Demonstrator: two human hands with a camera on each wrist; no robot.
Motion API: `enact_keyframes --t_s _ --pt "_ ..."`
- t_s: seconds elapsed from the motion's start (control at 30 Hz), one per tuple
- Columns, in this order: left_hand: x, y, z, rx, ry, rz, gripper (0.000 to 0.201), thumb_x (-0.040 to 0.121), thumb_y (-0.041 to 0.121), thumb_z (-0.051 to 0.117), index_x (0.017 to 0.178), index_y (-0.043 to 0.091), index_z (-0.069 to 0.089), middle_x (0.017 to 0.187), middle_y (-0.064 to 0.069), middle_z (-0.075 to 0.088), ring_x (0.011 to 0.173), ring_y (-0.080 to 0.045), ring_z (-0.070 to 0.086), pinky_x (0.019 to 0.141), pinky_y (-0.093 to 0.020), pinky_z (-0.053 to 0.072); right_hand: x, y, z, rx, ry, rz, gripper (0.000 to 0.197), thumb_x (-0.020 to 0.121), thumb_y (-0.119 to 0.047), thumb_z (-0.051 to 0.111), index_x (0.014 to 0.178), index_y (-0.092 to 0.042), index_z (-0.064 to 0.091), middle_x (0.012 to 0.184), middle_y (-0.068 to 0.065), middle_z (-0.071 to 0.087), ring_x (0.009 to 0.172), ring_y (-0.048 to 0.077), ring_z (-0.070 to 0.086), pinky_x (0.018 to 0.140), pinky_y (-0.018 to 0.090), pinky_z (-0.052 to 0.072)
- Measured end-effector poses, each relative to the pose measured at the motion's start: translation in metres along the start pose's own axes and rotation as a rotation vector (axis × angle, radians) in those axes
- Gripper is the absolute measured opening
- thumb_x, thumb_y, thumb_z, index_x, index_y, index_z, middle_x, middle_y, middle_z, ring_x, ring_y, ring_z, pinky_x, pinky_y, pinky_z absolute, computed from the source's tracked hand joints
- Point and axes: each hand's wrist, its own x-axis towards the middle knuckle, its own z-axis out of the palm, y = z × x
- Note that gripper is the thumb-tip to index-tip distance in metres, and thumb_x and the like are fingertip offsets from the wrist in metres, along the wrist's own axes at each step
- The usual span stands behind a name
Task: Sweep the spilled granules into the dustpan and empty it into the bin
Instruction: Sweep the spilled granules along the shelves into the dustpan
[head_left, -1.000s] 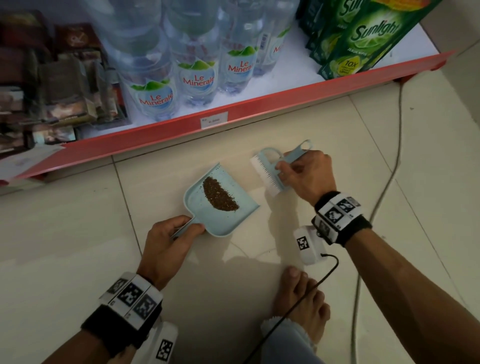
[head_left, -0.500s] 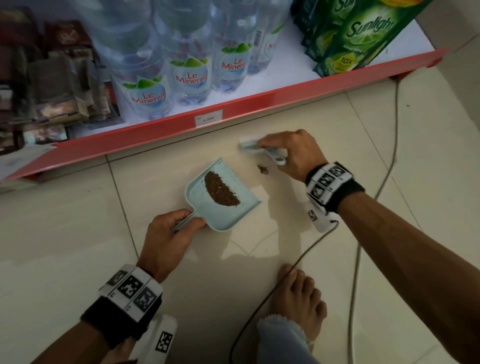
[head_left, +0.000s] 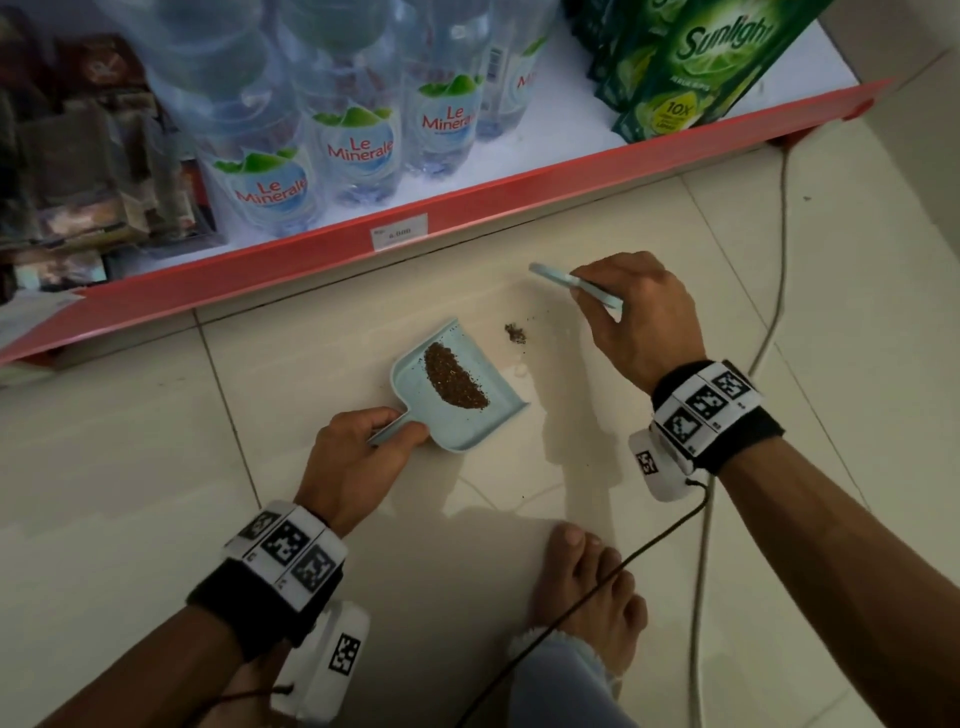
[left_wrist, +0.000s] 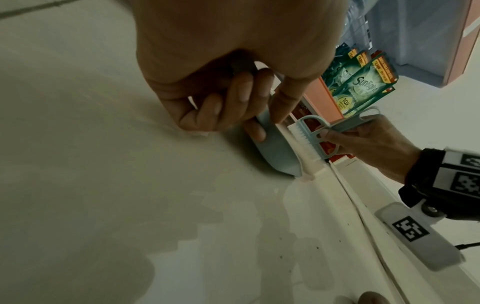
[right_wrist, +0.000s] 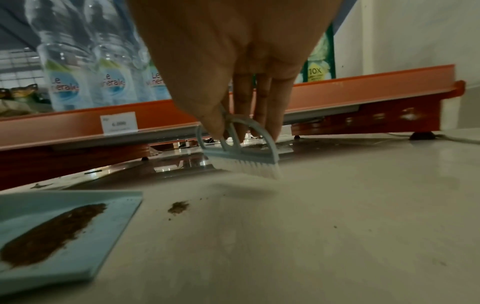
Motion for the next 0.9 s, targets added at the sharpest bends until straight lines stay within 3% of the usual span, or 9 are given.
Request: enact_keyframes --t_s 0.1,0.2,0.3,0.37,0.47,0.6,0.77,0.83,0.9 --pt "0.005 0.006 0.005 0.005 0.013 -0.023 0.037 0.07 0.051 0.064 0.081 0.018 0.077 0.074 -0.001 0.074 0.074 -0.019 0.067 0.071 -0.036 0.054 -0.005 -0.008 0.006 -0.15 -0.126 0.021 0.02 0.095 -0.02 0.056 0.107 -0.015 0.071 0.096 0.004 0.061 0.092 0.026 0.056 0.057 0.029 0.043" --pt "0.009 0.011 0.011 0.042 0.009 -0.032 0.042 0.069 0.055 0.062 0.082 0.017 0.077 0.078 -0.004 0.073 0.063 -0.009 0.063 0.064 -0.03 0.051 -0.012 -0.02 0.01 -0.203 -0.235 0.01 0.022 0.098 -0.024 0.051 0.107 -0.014 0.068 0.094 0.004 0.057 0.083 0.022 0.053 0.057 0.026 0.035" --pt "0.013 0.012 0.014 0.068 0.011 -0.049 0.043 0.069 0.055 0.063 0.082 0.016 0.076 0.078 -0.002 0.072 0.059 -0.006 0.059 0.063 -0.028 0.049 -0.019 -0.032 0.013 -0.213 -0.327 -0.001 0.025 0.099 -0.027 0.047 0.109 -0.014 0.066 0.096 0.003 0.055 0.071 0.016 0.044 0.057 0.027 0.037" --pt "0.014 0.013 0.015 0.083 0.014 -0.058 0.04 0.07 0.055 0.064 0.08 0.018 0.076 0.075 0.001 0.072 0.054 -0.001 0.058 0.06 -0.026 0.048 -0.021 -0.038 0.012 -0.134 -0.364 -0.016 0.027 0.099 -0.031 0.047 0.105 -0.015 0.068 0.094 0.001 0.056 0.065 0.017 0.048 0.055 0.03 0.042" --pt "0.015 0.013 0.015 0.111 0.014 -0.059 0.035 0.072 0.054 0.064 0.073 0.02 0.073 0.054 0.007 0.064 0.047 0.0 0.053 0.053 -0.024 0.042 -0.021 -0.043 0.006 0.126 -0.26 0.02 0.03 0.098 -0.033 0.051 0.095 -0.01 0.07 0.083 0.002 0.058 0.062 0.021 0.056 0.056 0.036 0.048" --pt "0.014 0.014 0.016 0.146 0.023 -0.055 0.03 0.074 0.051 0.065 0.071 0.021 0.067 0.043 0.014 0.053 0.042 0.0 0.05 0.049 -0.023 0.037 -0.016 -0.04 0.002 0.019 -0.082 0.076 0.027 0.098 -0.025 0.05 0.088 -0.011 0.07 0.077 0.001 0.052 0.053 0.021 0.05 0.049 0.028 0.041" --pt "0.012 0.016 0.015 0.161 0.025 -0.076 0.032 0.072 0.052 0.063 0.064 0.021 0.066 0.043 0.014 0.054 0.041 0.001 0.051 0.05 -0.022 0.037 -0.02 -0.048 0.013 -0.145 -0.274 0.076 0.028 0.1 -0.027 0.045 0.101 -0.013 0.069 0.085 -0.001 0.048 0.058 0.016 0.047 0.055 0.025 0.037" --pt "0.011 0.017 0.014 0.166 0.032 -0.086 0.036 0.072 0.052 0.063 0.063 0.016 0.066 0.044 0.013 0.056 0.042 0.0 0.053 0.049 -0.022 0.039 -0.025 -0.054 0.016 -0.058 -0.326 0.009 0.028 0.1 -0.031 0.047 0.099 -0.012 0.068 0.086 -0.001 0.05 0.059 0.018 0.052 0.054 0.027 0.04" --pt "0.01 0.017 0.014 0.171 0.034 -0.089 0.037 0.073 0.051 0.064 0.067 0.015 0.07 0.049 0.008 0.061 0.049 -0.006 0.059 0.052 -0.023 0.044 -0.026 -0.057 0.014 0.141 -0.266 0.026 0.03 0.098 -0.032 0.052 0.088 -0.007 0.068 0.081 0.002 0.055 0.059 0.02 0.057 0.053 0.034 0.047"
